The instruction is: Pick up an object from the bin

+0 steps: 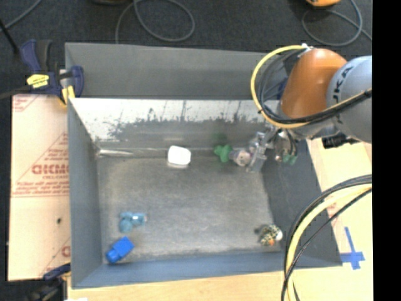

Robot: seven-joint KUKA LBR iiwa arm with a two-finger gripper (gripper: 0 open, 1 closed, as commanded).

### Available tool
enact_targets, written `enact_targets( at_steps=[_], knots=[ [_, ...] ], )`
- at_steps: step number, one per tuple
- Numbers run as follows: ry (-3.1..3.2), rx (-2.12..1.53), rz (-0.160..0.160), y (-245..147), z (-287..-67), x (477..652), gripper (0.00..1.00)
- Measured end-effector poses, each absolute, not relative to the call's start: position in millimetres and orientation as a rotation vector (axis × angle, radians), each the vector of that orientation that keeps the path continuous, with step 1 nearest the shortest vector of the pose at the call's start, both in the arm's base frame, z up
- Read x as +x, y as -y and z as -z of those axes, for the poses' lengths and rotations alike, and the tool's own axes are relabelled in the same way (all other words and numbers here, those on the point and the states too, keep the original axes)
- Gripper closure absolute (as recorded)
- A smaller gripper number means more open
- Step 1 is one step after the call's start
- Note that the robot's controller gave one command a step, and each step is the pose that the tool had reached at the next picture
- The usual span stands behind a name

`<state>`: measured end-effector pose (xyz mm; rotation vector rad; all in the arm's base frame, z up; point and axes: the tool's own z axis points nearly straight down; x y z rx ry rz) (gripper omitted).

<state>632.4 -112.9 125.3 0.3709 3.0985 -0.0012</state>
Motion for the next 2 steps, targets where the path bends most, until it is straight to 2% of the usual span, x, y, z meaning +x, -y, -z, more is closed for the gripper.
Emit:
enact_targets(
  at_steps=[1,2],
  knots=[
    [-3.103,0.371,0.001,113,-132,631.4,1.00],
    [-3.102,0.371,0.000,113,-149,631.2,1.00]
  ],
)
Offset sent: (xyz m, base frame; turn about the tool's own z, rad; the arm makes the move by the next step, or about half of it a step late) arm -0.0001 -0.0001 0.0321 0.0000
